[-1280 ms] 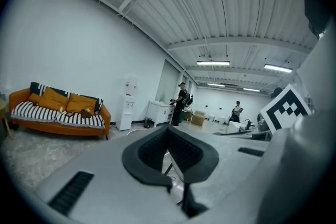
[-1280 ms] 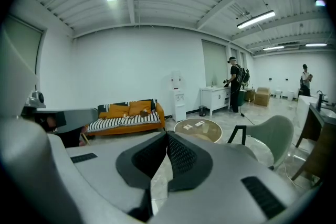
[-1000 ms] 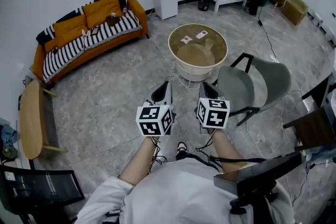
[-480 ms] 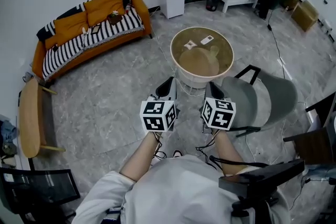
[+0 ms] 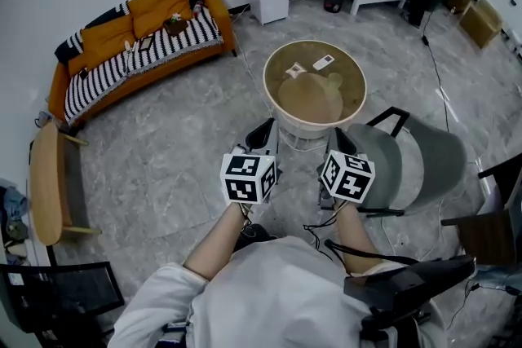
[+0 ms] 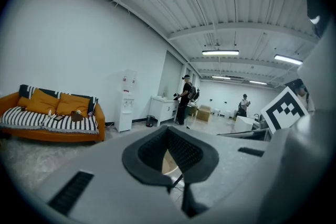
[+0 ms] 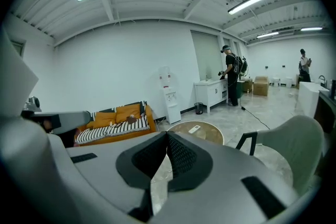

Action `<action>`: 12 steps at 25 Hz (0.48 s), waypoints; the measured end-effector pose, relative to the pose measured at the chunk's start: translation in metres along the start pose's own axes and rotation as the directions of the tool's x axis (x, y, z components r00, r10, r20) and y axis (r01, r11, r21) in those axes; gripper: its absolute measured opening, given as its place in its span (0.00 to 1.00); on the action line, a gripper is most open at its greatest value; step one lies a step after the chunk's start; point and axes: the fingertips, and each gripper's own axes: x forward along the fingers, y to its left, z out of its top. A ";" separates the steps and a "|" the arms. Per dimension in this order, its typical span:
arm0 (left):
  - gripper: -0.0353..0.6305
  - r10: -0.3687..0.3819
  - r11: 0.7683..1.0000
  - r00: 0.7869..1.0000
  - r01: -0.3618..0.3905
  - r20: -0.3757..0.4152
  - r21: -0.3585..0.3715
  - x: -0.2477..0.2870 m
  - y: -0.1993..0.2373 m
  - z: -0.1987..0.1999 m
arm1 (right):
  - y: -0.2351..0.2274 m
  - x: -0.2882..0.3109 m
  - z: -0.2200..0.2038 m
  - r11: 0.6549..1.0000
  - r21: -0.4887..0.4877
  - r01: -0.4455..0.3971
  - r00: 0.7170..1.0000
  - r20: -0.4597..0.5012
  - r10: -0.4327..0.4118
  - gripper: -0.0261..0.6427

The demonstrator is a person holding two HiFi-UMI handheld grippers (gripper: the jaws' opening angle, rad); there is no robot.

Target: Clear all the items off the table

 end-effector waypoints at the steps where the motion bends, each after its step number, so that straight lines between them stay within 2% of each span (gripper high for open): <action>1: 0.06 -0.003 1.000 1.000 0.003 -0.003 0.002 0.004 0.000 0.000 | -0.003 0.003 -0.001 1.000 0.006 0.004 1.000 -0.002 -0.004 0.08; 6: 0.06 -0.030 0.999 0.999 0.030 -0.022 0.018 0.032 -0.002 0.000 | -0.020 0.019 0.002 0.999 0.031 0.024 1.000 -0.005 -0.024 0.08; 12: 0.06 -0.094 0.992 0.995 0.096 -0.020 0.078 0.079 0.010 0.015 | -0.041 0.057 0.009 0.991 0.100 0.087 0.996 0.001 -0.087 0.08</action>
